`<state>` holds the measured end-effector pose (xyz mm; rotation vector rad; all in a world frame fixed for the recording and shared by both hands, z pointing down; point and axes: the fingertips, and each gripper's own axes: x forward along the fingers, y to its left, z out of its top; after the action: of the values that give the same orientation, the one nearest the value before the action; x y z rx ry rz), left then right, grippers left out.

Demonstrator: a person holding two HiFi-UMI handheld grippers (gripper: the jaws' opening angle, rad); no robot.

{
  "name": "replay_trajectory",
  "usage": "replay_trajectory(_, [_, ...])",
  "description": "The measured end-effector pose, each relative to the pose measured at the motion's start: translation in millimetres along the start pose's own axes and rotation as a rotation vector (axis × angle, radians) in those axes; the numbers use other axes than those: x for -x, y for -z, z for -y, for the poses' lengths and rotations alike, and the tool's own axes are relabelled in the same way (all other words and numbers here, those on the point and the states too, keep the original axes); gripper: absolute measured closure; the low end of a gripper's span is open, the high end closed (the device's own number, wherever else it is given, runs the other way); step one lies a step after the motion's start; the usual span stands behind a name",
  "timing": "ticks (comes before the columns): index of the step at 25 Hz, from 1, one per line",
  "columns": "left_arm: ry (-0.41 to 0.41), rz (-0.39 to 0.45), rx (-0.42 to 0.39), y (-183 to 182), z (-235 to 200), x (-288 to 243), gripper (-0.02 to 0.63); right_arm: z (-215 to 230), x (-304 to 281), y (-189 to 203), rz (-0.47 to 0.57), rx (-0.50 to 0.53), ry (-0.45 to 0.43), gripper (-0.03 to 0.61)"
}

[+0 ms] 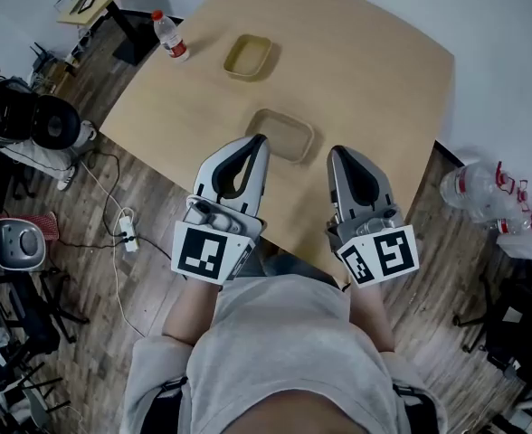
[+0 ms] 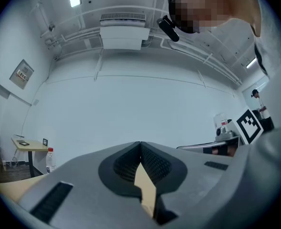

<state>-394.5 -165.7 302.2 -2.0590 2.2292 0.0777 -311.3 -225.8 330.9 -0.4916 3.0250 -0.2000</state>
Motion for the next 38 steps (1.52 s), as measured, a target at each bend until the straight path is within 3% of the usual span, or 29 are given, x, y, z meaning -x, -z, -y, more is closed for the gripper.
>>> replay_trajectory(12, [0.152, -0.029, 0.037, 13, -37, -31, 0.598, 10, -33, 6, -0.011, -0.008, 0.166, 0.568])
replay_trajectory(25, [0.393, -0.061, 0.058, 28, -72, -72, 0.598, 20, -68, 17, 0.000, -0.024, 0.411, 0.568])
replay_trajectory(38, [0.612, -0.100, 0.079, 59, -80, -90, 0.598, 22, -70, 51, -0.037, -0.031, 0.647, 0.568])
